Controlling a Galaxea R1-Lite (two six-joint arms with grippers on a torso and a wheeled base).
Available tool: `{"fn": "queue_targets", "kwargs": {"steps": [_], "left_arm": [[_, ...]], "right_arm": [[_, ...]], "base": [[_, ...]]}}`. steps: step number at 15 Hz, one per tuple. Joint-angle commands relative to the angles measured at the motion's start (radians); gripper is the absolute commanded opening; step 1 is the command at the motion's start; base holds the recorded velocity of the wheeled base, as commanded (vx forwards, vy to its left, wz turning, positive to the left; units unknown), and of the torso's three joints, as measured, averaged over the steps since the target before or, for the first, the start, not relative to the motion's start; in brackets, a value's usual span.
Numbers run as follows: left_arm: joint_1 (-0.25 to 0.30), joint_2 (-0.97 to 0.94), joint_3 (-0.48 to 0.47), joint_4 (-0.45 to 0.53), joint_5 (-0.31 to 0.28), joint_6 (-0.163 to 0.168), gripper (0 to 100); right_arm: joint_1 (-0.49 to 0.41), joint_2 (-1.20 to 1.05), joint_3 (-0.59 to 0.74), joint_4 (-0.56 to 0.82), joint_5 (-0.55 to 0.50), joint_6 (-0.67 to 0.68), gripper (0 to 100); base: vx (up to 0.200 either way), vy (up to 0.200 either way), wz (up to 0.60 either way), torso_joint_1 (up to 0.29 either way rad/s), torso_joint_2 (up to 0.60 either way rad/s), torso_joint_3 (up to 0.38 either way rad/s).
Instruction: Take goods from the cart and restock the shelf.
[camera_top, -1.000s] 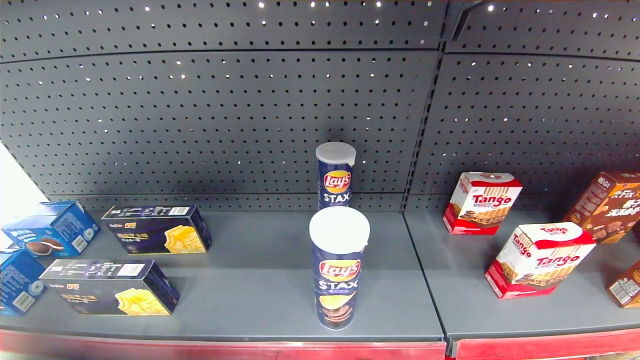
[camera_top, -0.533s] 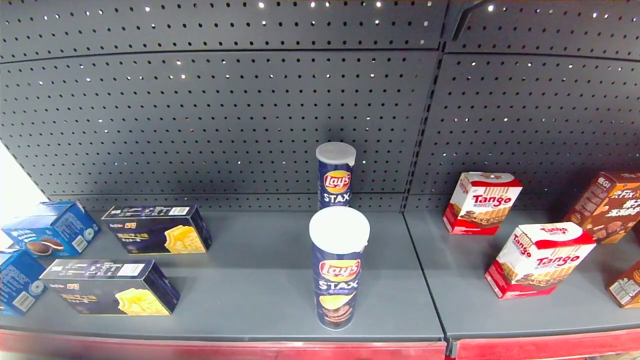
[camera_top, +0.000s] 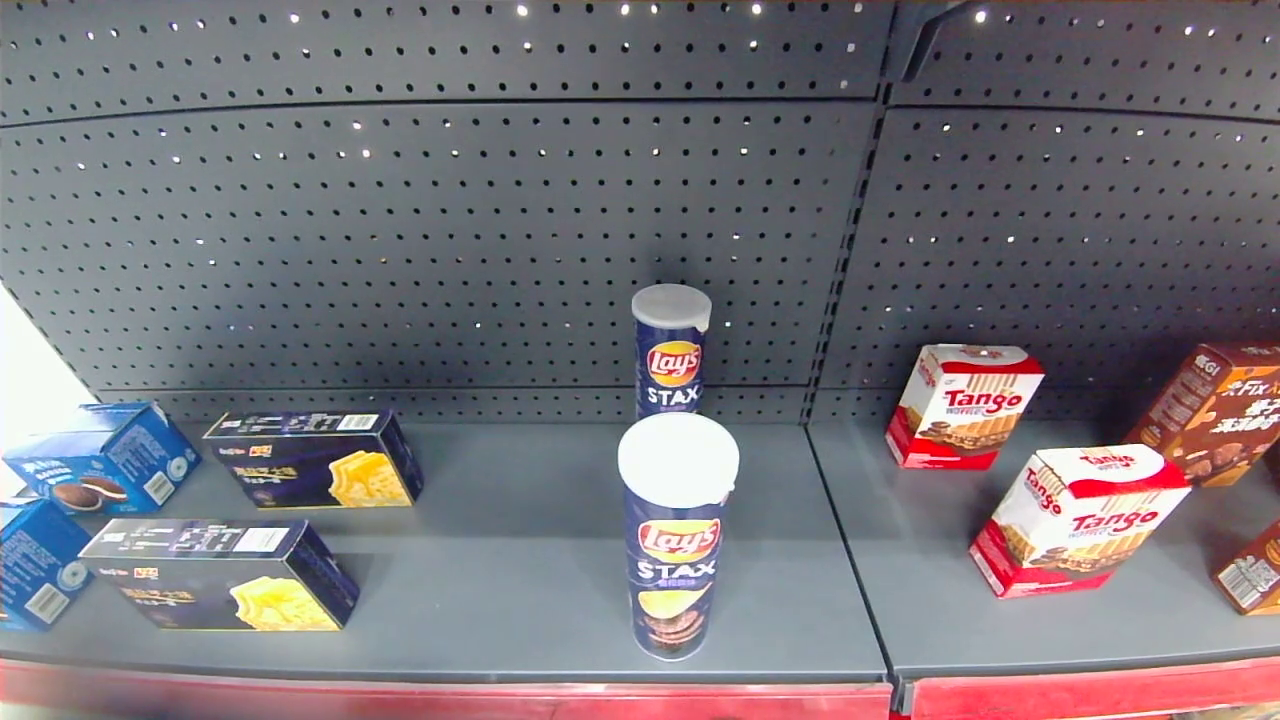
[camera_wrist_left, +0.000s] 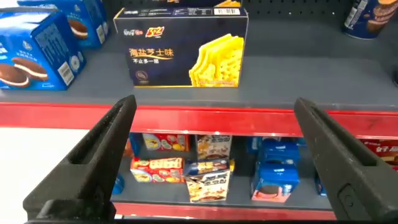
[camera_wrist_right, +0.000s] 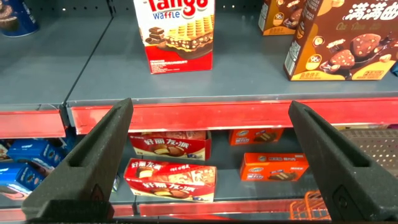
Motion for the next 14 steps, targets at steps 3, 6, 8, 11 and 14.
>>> {"fn": "queue_targets", "kwargs": {"steps": [3,6,8,11,14], "left_arm": [[-0.003,-0.001,0.000,-0.001,-0.021,0.008,100],[-0.003,-0.001,0.000,-0.001,-0.009,0.011,100],[-0.004,-0.001,0.000,-0.001,-0.009,0.008,100],[-0.003,-0.001,0.000,-0.001,-0.011,0.011,100],[-0.003,-0.001,0.000,-0.001,-0.009,0.009,100]], "right_arm": [[0.000,0.001,0.000,0.000,0.000,0.000,100],[0.000,0.001,0.000,0.000,0.000,0.000,100],[0.000,0.001,0.000,0.000,0.000,0.000,100],[0.000,0.001,0.000,0.000,0.000,-0.002,100],[0.000,0.001,0.000,0.000,0.015,-0.009,100]], "base": [[0.000,0.000,0.00,0.000,0.00,0.000],[0.000,0.000,0.00,0.000,0.00,0.000],[0.000,0.000,0.00,0.000,0.00,0.000],[0.000,0.000,0.00,0.000,0.00,0.000],[0.000,0.000,0.00,0.000,0.00,0.000]]}}
